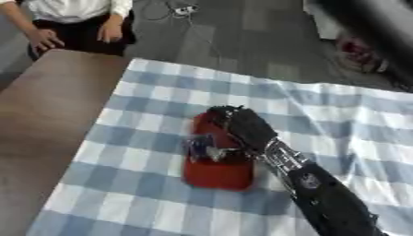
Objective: Pick up objects on the table and place them in the box.
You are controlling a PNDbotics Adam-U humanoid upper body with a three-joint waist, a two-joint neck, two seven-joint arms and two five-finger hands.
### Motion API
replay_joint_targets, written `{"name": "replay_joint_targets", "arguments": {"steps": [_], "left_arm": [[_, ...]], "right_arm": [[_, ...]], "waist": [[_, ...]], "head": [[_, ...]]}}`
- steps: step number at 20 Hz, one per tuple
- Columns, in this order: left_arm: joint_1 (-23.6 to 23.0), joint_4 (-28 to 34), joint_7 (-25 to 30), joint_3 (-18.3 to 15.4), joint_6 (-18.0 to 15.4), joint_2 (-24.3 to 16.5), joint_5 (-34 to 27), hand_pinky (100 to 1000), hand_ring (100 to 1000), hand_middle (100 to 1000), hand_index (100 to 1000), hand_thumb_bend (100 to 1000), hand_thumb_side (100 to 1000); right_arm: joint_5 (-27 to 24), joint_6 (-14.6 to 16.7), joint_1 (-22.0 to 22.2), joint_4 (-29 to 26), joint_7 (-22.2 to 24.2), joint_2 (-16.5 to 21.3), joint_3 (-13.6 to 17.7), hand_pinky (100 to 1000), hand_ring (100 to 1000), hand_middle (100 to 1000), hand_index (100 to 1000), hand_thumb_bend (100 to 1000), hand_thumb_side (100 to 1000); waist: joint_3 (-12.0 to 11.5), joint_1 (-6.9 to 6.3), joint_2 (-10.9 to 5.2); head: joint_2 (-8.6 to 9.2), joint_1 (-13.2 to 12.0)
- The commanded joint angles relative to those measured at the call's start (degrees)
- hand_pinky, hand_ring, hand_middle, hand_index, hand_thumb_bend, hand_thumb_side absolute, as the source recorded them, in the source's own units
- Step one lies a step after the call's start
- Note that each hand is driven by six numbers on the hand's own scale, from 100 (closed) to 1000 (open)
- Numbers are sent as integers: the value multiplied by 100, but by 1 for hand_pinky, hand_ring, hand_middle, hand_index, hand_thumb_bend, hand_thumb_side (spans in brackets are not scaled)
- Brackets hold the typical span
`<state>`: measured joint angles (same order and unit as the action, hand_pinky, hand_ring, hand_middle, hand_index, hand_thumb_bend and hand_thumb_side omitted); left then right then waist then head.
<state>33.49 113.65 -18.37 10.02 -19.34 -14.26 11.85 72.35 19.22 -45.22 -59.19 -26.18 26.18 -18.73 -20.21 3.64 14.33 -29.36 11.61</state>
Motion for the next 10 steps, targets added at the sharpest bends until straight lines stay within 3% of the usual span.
{"name": "replay_joint_targets", "arguments": {"steps": [1,7,10], "left_arm": [[96,94,2,-8,-13,-23,-5,781,691,869,896,220,789],[86,94,3,-13,-12,-30,1,781,691,868,895,222,787],[80,94,-13,-29,-21,-41,-8,781,690,868,896,227,782]], "right_arm": [[8,41,-114,-44,-38,37,55,267,641,751,787,176,1000],[-123,-4,-40,-124,-118,28,93,326,660,762,794,182,1000],[-707,-74,212,-789,-178,208,60,342,658,754,786,182,1000]], "waist": [[0,-37,-83],[12,-29,-103],[32,-6,-120]], "head": [[60,21],[99,20],[283,38]]}}
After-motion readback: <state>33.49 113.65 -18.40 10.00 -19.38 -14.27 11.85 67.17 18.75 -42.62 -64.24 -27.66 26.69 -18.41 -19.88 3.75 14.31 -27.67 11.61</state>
